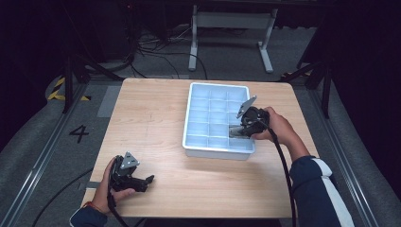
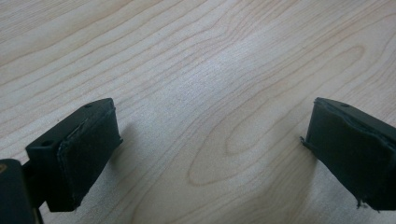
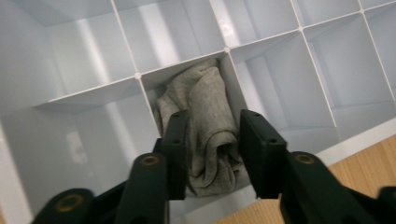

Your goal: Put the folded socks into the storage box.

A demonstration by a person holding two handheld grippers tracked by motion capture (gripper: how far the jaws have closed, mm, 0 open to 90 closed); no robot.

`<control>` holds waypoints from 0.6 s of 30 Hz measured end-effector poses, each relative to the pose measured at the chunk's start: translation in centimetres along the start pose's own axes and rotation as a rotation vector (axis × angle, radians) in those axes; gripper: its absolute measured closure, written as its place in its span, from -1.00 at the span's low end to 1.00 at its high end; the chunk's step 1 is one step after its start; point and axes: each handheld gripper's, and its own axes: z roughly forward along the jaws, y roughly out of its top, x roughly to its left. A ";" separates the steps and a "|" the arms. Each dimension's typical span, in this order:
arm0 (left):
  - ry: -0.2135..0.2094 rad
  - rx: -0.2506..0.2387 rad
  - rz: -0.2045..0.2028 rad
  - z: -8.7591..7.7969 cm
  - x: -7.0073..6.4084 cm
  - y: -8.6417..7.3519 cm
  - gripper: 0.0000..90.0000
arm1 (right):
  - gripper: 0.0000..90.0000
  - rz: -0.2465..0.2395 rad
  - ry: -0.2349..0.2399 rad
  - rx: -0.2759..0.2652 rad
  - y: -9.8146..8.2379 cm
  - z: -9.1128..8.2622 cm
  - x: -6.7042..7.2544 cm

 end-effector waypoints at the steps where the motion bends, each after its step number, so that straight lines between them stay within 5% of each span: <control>1: 0.000 0.000 0.000 0.0 0.0 0.0 -0.93 | 0.62 -0.004 -0.007 0.004 0.0 -0.1 0.2; 11: 0.006 -0.002 0.008 -0.1 0.1 0.0 -0.92 | 0.77 -0.069 -0.012 0.091 0.6 1.4 0.8; 18: 0.005 0.000 0.007 -0.1 0.1 0.0 -0.91 | 0.79 -0.067 -0.014 0.136 0.9 2.4 0.7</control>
